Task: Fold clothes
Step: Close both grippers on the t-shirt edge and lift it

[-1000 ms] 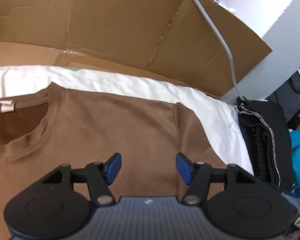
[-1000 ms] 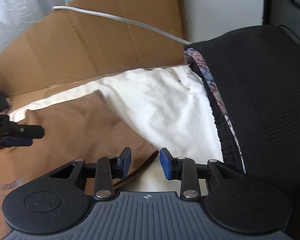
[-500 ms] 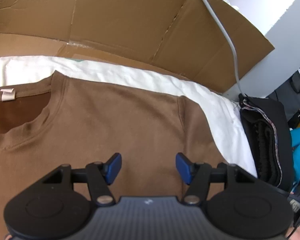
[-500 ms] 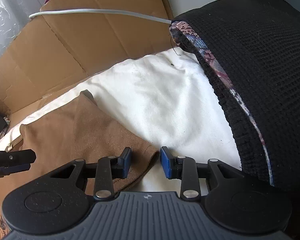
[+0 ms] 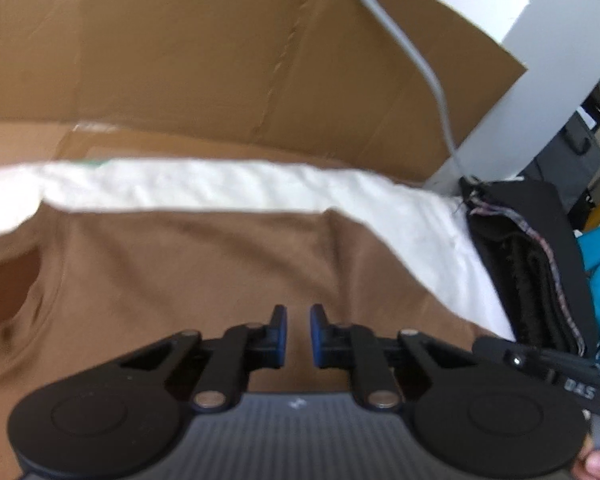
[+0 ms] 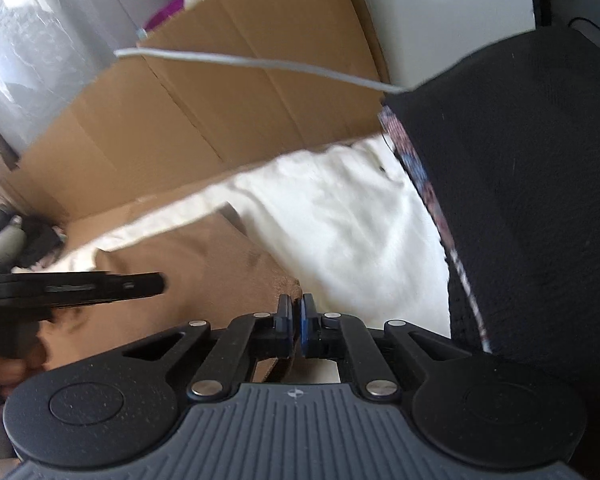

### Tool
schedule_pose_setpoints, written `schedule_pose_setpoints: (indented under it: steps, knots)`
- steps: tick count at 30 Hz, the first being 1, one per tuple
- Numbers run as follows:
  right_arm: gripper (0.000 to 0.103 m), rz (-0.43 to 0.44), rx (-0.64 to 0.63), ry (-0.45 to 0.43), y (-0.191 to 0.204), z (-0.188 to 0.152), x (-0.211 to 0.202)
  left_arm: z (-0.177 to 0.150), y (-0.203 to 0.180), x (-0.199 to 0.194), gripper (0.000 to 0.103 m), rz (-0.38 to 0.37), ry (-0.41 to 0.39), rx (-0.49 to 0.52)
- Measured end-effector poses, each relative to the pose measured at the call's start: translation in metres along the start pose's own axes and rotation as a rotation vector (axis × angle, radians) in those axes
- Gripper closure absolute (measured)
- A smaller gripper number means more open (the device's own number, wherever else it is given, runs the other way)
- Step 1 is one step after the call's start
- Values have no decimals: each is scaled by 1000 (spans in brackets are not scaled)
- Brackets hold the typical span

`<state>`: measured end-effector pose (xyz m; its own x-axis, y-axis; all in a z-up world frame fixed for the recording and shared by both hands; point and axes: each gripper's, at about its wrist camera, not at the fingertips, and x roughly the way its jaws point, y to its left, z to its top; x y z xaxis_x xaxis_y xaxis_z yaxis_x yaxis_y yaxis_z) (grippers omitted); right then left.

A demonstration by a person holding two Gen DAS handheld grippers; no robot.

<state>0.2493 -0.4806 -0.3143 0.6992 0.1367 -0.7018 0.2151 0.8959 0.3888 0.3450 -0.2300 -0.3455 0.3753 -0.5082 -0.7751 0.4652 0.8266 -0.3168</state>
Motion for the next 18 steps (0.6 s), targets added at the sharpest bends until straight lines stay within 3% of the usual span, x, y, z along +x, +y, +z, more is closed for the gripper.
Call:
schedule_pose_setpoints:
  steps: [9,18]
  knots:
    - [102,115,60,-53,14,31,-36,24,-15,20,90,26,-21,54]
    - [103,157,103,-101,15,49,-56,42,-29,40,99,50,-25,99]
